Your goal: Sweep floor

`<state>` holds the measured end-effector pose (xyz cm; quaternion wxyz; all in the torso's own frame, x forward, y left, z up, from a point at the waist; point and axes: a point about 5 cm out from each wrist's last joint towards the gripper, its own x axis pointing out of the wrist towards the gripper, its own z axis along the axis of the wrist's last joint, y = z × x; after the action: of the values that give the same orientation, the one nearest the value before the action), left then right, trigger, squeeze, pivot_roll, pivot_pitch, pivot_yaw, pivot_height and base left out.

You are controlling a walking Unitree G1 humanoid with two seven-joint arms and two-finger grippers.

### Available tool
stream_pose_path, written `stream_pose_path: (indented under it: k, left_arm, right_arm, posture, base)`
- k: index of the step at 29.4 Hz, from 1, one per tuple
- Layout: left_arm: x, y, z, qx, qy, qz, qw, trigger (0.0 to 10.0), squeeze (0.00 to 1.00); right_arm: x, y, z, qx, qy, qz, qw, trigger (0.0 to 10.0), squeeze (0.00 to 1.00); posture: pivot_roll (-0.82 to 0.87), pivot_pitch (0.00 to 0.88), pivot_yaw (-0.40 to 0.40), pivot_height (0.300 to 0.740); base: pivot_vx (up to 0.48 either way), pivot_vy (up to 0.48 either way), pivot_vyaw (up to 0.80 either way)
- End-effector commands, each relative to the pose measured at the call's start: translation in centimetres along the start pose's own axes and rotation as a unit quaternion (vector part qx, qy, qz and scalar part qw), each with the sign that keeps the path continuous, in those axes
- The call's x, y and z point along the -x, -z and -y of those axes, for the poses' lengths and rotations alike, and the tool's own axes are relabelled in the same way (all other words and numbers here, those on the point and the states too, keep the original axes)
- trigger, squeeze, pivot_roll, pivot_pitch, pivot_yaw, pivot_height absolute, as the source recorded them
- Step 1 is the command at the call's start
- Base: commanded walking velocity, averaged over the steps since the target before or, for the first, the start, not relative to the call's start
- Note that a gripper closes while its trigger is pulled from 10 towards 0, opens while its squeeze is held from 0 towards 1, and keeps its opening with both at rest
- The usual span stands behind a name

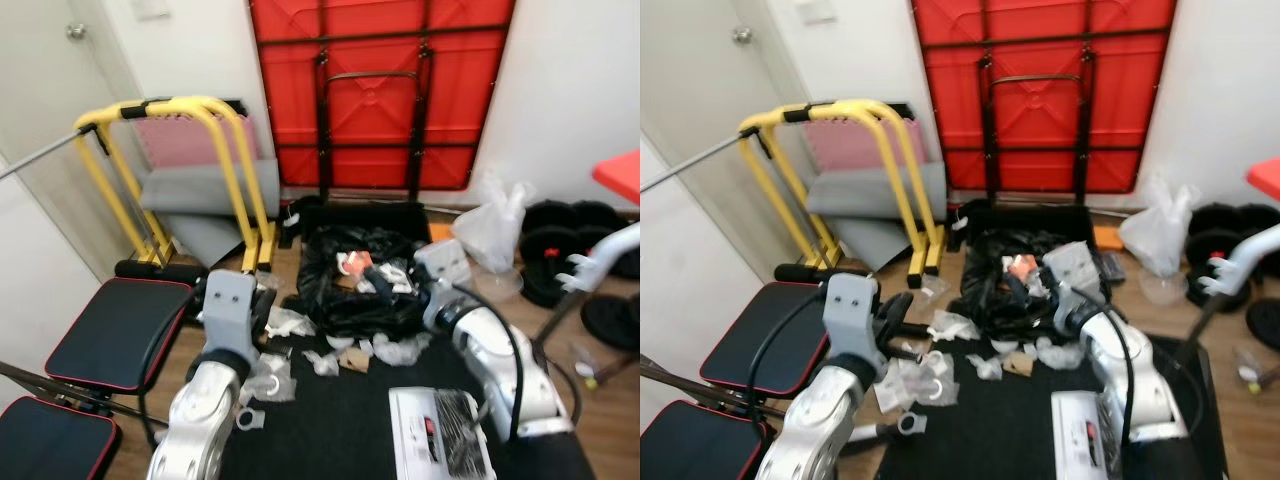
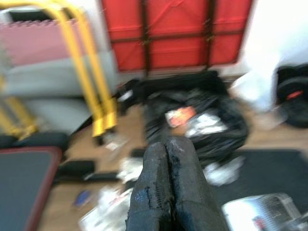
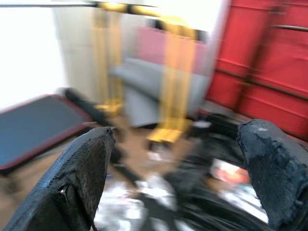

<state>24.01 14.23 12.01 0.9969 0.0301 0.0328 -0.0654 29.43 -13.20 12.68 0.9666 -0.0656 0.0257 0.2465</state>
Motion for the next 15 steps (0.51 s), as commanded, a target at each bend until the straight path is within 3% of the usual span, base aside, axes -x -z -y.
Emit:
stream_pose_path:
  k: [1,10,15]
  left_arm:
    - [-0.1,-0.1,0.2,0.001,-0.002,0.000,1.000,10.0,0.00]
    - [-0.3,-0.4,0.1,-0.005,-0.005,0.004,1.000,10.0,0.00]
    - [-0.4,-0.6,-0.2,-0.012,-0.011,0.009,1.000,10.0,0.00]
  right_arm:
    - [0.2,-0.3,0.6,0.010,0.003,0.004,1.000,10.0,0.00]
    - [-0.1,-1.0,0.8,-0.005,-0.008,0.013,1.000,10.0,0.00]
    - [-0.4,-1.4,0.9,-0.017,-0.007,0.021,1.000,10.0,0.00]
  posture:
    - [-0.15,0.000,0.019,0.740]
    - [-0.15,0.000,0.017,0.740]
    - [-0.15,0.000,0.017,0.740]
  base:
    - [0.000,0.480,0.00]
    - [0.000,0.480,0.00]
    - [0.000,0.338,0.00]
